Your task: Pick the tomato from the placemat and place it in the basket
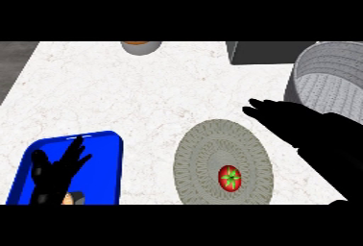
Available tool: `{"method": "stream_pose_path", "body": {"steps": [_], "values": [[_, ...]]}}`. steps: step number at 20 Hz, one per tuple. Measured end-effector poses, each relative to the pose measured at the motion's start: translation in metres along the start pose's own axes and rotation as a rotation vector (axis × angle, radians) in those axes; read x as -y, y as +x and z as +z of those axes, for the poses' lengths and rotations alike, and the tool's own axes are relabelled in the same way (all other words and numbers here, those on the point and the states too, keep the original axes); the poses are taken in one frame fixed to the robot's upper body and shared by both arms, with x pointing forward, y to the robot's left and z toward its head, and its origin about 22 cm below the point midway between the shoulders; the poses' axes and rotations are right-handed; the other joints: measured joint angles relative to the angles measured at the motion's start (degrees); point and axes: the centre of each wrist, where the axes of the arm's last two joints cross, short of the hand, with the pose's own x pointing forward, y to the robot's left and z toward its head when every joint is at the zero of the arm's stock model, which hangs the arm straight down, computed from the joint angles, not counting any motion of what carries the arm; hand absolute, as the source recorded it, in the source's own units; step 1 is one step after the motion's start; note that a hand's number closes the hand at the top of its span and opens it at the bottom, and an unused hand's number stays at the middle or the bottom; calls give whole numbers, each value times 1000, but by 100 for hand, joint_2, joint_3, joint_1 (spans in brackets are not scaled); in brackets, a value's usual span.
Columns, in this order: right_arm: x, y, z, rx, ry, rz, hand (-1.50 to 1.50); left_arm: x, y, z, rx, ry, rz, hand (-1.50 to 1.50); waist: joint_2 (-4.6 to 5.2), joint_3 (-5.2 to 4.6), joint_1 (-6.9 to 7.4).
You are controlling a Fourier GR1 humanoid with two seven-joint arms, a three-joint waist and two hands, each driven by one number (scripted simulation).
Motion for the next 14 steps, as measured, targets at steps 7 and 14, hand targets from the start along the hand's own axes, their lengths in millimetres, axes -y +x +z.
{"method": "stream_pose_path", "body": {"steps": [7, 14], "values": [[7, 2, 17, 5, 55, -18, -150, 3, 5, -5, -8, -8, -8, 0, 32, 11, 90], [-22, 1, 7, -16, 61, -35, -150, 8, 2, -8, 15, -17, -13, 0, 46, 34, 151]]}}
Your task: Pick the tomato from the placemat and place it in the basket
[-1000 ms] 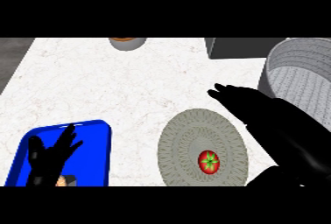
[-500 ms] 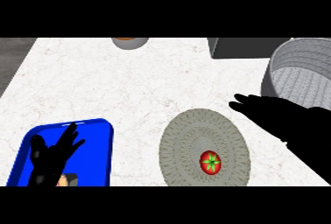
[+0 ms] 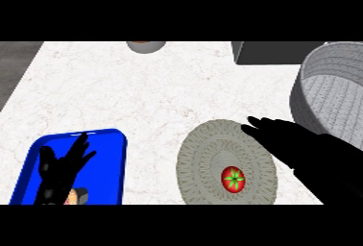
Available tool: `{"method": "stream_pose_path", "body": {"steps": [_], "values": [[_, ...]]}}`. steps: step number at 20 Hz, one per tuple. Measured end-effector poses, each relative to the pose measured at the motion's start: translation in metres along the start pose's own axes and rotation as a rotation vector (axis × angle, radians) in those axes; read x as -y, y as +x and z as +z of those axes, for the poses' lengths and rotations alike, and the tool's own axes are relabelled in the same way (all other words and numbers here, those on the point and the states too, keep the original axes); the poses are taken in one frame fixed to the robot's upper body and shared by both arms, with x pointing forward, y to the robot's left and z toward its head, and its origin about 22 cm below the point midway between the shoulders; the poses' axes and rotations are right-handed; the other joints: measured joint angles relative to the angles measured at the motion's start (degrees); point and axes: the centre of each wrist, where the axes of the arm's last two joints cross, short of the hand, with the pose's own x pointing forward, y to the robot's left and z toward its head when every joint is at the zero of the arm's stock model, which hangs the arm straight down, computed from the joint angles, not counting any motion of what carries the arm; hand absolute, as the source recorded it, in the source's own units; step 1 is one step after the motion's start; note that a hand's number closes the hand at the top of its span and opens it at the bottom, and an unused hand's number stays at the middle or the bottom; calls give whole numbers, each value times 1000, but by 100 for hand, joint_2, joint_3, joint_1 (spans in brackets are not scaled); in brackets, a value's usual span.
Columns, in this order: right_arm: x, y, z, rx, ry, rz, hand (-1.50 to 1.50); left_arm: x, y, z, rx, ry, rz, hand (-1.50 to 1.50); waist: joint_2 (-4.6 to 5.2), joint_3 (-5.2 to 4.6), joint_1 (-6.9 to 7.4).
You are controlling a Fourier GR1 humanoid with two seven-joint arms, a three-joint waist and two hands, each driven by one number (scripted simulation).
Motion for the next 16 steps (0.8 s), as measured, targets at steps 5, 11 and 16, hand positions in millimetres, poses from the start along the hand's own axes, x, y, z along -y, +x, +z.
{"method": "stream_pose_path", "body": {"steps": [5, 11, 16], "values": [[-22, -3, -18, -26, -6, -3, -150, 2, 1, 0, 1, -3, -2, 0, 9, 4, 21], [-54, -5, -26, -71, 23, 34, -150, -7, 2, -5, -11, -6, -1, 0, 7, 8, 7], [-77, -7, -47, -99, 39, 32, -150, -7, 1, -5, -5, -7, 0, 0, 10, 6, 24]]}}
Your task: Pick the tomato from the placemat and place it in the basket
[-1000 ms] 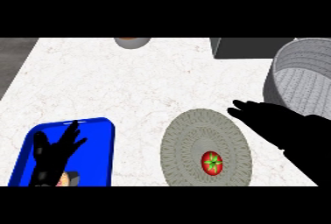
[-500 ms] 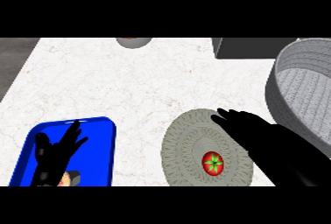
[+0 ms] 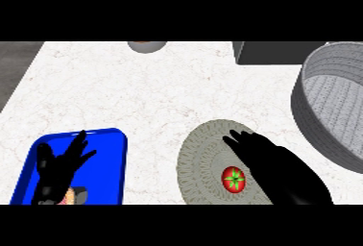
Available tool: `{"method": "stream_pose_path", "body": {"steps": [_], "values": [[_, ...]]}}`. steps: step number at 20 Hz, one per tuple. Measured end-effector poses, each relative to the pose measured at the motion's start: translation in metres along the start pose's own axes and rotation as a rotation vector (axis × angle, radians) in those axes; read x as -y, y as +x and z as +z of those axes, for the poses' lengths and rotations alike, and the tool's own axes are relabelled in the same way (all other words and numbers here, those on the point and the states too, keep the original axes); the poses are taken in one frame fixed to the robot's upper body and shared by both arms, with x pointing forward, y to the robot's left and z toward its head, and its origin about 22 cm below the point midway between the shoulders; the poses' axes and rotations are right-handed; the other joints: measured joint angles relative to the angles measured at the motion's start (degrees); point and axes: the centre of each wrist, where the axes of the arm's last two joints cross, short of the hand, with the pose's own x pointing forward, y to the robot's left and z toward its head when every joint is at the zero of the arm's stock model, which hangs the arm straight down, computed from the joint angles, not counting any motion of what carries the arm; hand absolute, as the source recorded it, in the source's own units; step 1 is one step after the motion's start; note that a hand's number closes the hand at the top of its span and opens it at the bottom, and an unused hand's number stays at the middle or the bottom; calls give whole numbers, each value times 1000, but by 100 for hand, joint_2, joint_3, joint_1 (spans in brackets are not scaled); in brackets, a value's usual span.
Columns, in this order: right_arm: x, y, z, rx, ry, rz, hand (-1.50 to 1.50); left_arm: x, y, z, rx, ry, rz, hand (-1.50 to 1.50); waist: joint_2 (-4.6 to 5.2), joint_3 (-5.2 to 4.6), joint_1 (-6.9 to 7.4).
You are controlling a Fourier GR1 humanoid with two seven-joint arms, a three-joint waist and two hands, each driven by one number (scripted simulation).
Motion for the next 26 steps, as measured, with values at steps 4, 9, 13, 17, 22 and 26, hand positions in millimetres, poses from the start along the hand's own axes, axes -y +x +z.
{"method": "stream_pose_path", "body": {"steps": [4, 9, 13, 17, 22, 26], "values": [[-14, -8, -13, -18, 3, -4, -150, 2, 3, 1, -13, 6, -7, 0, 5, -7, 0], [-31, -12, -25, -23, -9, -4, -150, 3, 1, 0, -8, 11, -5, 0, 1, -3, -3], [-44, -14, -30, -20, -19, -15, -150, 1, 2, 0, -11, 3, -1, 0, 1, -4, -6], [-52, -17, -40, -20, -25, -19, -150, 2, 0, 2, 2, 5, -6, 0, 1, -4, -3], [-67, -17, -47, -11, -22, -9, -150, 2, -1, 4, 1, 0, -2, 0, -1, -2, -8], [-74, -17, -53, -40, 13, 23, -150, 1, -2, 1, 0, 5, -5, 0, -5, 6, -6]]}}
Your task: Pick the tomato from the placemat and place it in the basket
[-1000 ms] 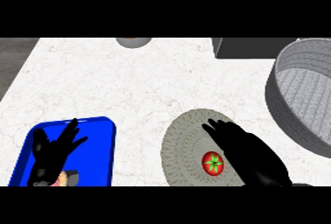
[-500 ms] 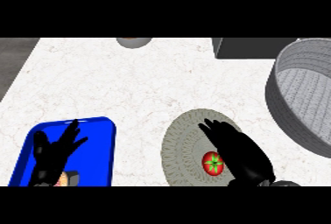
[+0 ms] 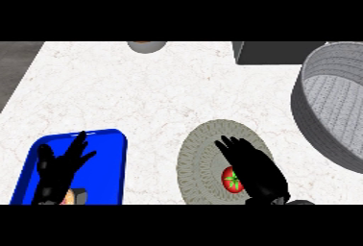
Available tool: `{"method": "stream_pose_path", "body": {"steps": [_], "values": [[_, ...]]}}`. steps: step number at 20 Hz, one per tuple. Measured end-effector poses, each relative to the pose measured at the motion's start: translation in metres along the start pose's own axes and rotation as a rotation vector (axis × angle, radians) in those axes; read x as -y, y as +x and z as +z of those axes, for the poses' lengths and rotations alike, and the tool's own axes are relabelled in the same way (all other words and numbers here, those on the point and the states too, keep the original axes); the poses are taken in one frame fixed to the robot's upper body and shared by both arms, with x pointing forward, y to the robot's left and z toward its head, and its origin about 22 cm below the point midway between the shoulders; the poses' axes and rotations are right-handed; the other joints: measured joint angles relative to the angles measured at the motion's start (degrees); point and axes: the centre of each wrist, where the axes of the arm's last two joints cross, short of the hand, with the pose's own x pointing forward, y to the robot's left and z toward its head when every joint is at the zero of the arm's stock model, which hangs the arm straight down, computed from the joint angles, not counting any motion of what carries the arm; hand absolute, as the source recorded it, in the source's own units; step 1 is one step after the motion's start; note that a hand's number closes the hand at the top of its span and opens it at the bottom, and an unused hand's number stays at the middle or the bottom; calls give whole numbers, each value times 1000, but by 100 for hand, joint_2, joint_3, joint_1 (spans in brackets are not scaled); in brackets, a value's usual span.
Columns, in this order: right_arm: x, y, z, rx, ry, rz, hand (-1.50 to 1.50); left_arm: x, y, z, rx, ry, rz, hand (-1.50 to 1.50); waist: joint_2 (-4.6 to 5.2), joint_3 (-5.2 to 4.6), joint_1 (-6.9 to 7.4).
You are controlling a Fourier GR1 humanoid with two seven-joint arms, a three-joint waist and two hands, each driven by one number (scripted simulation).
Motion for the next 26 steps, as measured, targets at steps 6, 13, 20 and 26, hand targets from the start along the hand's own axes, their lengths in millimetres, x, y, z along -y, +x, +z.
{"method": "stream_pose_path", "body": {"steps": [6, 13, 20, 26], "values": [[-4, -3, -15, -40, 44, 24, -150, -2, -2, 0, 10, -2, 2, 0, 2, 1, 5], [-11, 0, -24, -40, 48, 19, -150, 0, 0, 0, 2, 12, -3, 0, -1, 3, 4], [-28, -10, -33, -37, 41, 16, 150, 4, 0, 3, 0, 8, 1, 0, 2, -3, 3], [-36, -10, -32, 17, 2, 115, 150, -1, -1, 0, 4, 8, 7, 0, -2, 2, -3]]}}
